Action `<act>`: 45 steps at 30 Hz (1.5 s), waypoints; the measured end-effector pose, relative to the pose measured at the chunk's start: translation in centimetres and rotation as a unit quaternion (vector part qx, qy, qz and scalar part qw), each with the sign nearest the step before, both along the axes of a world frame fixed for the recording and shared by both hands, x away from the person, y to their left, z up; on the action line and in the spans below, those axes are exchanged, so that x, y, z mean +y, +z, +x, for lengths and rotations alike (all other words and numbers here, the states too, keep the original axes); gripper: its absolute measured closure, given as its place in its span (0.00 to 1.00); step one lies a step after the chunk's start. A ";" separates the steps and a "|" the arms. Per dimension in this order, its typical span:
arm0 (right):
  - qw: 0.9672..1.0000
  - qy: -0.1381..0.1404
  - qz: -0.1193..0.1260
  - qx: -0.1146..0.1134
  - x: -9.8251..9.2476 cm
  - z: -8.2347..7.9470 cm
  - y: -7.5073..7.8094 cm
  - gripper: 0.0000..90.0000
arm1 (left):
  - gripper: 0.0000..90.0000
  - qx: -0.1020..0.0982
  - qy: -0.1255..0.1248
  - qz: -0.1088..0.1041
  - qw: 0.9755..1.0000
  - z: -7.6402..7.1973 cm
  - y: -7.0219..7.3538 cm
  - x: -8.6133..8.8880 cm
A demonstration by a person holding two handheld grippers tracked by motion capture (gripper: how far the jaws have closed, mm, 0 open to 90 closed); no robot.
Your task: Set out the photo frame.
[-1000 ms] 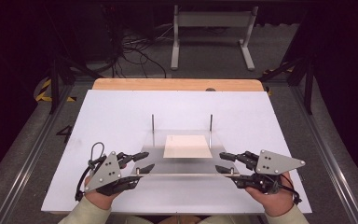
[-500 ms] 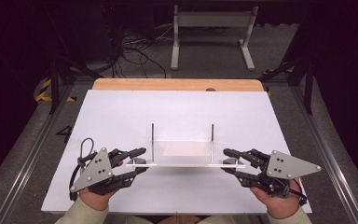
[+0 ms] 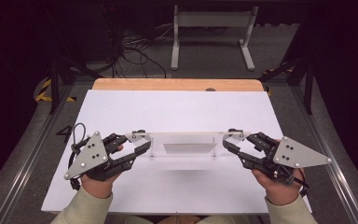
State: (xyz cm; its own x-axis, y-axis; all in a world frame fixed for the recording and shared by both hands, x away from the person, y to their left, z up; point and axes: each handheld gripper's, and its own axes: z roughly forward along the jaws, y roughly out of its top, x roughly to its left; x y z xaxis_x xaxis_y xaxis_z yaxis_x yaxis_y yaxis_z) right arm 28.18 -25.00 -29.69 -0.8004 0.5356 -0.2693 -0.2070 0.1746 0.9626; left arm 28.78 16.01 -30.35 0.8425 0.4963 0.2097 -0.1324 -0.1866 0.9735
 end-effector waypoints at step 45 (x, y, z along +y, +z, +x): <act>0.995 -0.074 0.026 0.068 1.1 7.3 -1.9 0.52 | 0.43 0.126 0.082 -0.032 0.988 2.0 -3.5 4.7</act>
